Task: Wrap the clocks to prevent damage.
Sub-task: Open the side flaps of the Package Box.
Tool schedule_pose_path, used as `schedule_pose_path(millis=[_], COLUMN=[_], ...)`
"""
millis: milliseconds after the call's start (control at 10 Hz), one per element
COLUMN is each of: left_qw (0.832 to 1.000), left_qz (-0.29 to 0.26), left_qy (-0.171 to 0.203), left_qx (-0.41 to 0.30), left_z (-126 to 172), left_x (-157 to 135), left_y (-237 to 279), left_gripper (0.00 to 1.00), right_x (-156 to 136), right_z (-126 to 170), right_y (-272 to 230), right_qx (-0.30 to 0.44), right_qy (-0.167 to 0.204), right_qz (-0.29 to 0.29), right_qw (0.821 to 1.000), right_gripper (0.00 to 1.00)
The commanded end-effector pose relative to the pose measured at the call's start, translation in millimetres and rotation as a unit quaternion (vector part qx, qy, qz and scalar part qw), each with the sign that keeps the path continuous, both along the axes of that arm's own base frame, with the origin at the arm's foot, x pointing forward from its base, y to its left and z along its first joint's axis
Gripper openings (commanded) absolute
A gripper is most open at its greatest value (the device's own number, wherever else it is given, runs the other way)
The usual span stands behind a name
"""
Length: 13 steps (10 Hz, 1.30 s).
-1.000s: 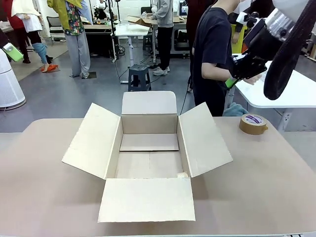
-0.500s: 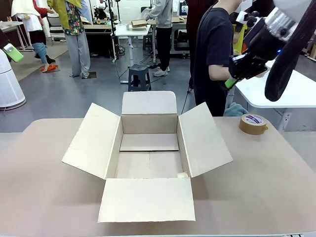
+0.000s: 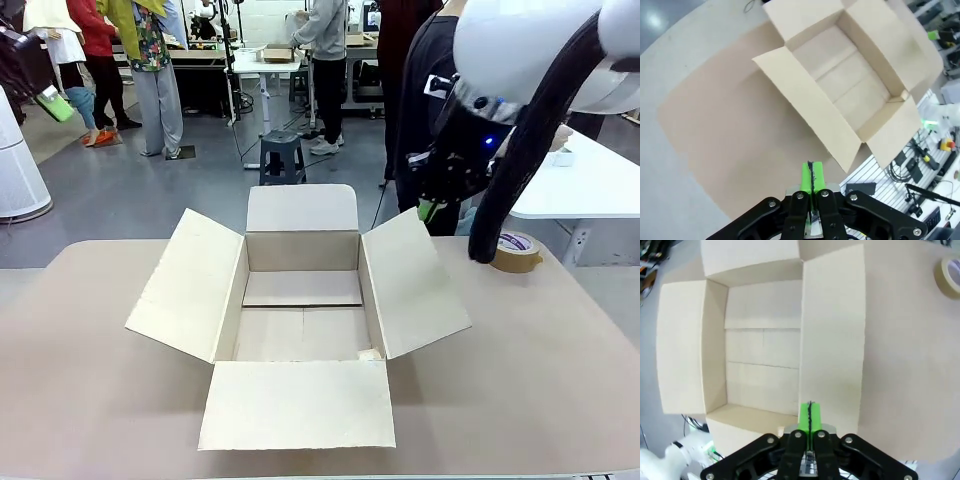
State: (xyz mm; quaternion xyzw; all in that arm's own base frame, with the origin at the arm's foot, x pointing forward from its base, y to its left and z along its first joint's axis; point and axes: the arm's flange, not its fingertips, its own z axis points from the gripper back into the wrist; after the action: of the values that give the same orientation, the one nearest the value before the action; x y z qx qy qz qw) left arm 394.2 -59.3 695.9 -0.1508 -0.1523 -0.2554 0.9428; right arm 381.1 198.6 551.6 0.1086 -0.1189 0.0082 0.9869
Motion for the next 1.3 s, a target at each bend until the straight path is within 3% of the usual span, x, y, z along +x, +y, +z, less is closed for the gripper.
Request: schedule_pose_path(millis=[0,200,400,700,1200], left_qw=[0.996,0.987,0.981,0.983,0.988], left_qz=[0.04,0.05,0.055,0.047,0.1], left_qy=[0.008,0.006,0.013,0.07,0.058], left_qx=[0.081,0.155,0.183,0.164,0.106], left_z=[-18.3,-42.3,-68.2,-122.4,-162.8], left_x=[-1.7,4.1,15.9,32.9,62.2], left_y=[-35.0,-67.0,-90.6,-115.8,-141.8], left_gripper=[0.01,0.01,0.01,0.01,0.01], right_x=[2.9,16.6,33.4,57.5,76.5], right_z=[-17.7,-42.5,-67.2,-99.4,-129.2], right_y=[13.4,16.7,16.9,17.4,4.1], right_qx=[-0.007,-0.006,-0.023,-0.091,-0.094], right_qy=[0.016,0.04,0.055,0.065,0.075], right_qz=[-0.078,-0.119,-0.14,-0.163,-0.163], right_qw=[0.997,0.992,0.988,0.98,0.979], right_gripper=[0.01,0.01,0.01,0.01,0.01])
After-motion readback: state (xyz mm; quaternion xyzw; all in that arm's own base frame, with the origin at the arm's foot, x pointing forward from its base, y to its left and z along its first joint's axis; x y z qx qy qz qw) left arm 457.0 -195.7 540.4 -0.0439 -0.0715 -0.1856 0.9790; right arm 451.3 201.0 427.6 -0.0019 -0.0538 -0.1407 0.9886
